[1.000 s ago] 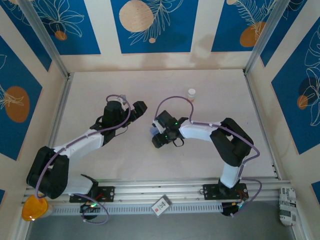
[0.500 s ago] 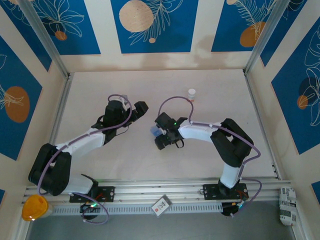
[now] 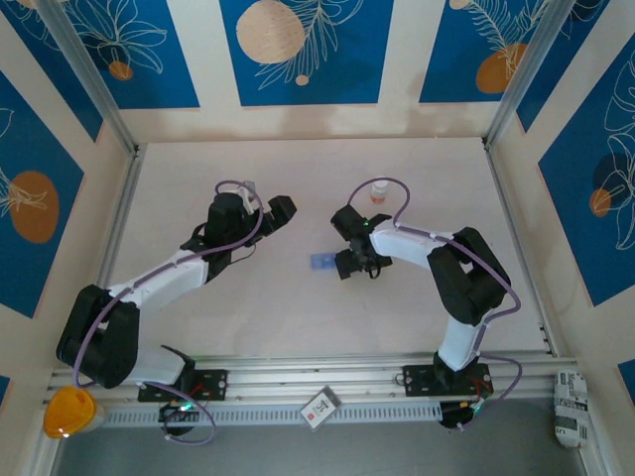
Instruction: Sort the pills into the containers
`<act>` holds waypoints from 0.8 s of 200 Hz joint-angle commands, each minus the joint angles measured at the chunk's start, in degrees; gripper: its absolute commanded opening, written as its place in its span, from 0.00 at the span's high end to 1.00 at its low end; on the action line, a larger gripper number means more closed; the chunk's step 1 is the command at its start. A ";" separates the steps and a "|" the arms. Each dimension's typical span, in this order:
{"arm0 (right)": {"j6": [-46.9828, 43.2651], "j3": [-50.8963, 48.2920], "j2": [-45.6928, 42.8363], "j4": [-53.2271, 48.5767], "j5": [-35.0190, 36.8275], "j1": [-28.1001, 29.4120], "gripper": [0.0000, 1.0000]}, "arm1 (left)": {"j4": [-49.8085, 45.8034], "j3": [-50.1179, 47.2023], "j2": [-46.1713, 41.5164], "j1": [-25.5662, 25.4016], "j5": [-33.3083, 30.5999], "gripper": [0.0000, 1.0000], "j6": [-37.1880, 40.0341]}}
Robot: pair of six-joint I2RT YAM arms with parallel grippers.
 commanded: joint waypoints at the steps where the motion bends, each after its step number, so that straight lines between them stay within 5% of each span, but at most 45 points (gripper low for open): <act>1: 0.78 0.52 -4.33 -2.51 -4.24 0.64 0.12 | -3.34 2.56 0.35 0.48 0.47 0.00 3.21; 65: 3.72 -1.01 -9.55 3.64 -21.02 -6.83 0.09 | -22.56 10.03 2.77 0.01 -2.38 0.00 19.13; 160: 3.95 3.62 0.18 5.23 -21.33 -8.63 0.10 | -38.00 16.95 8.91 -6.83 -9.39 0.00 37.25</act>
